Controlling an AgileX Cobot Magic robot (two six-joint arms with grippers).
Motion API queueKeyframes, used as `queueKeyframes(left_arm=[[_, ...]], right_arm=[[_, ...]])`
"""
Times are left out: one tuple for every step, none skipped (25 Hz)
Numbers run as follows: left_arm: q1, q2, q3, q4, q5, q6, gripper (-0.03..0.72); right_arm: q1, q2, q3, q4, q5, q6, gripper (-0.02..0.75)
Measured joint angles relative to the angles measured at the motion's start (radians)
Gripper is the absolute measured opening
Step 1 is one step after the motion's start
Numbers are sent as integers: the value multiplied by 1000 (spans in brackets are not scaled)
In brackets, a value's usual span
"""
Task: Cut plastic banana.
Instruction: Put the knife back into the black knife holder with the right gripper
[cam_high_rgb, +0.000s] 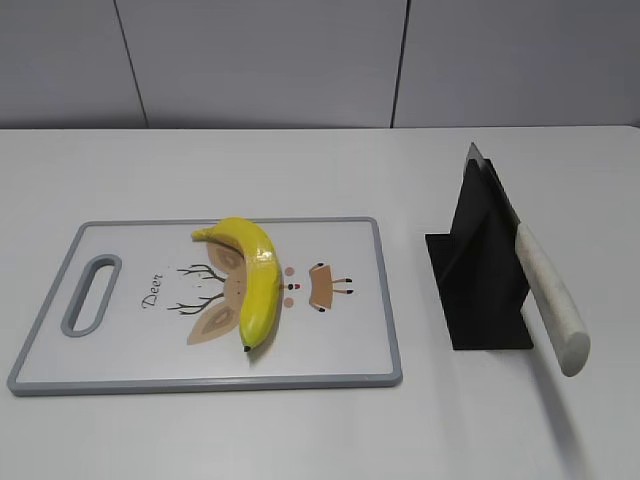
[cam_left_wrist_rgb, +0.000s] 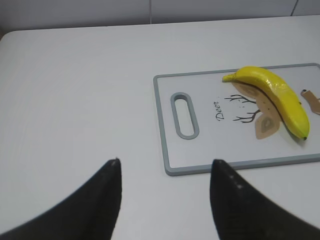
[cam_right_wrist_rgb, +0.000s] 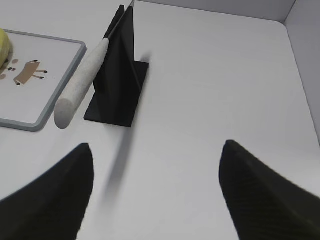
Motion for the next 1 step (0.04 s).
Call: queueKeyframes(left_arm=[[0,0,0,0,0,0,538]], right_arm=[[0,0,0,0,0,0,591]])
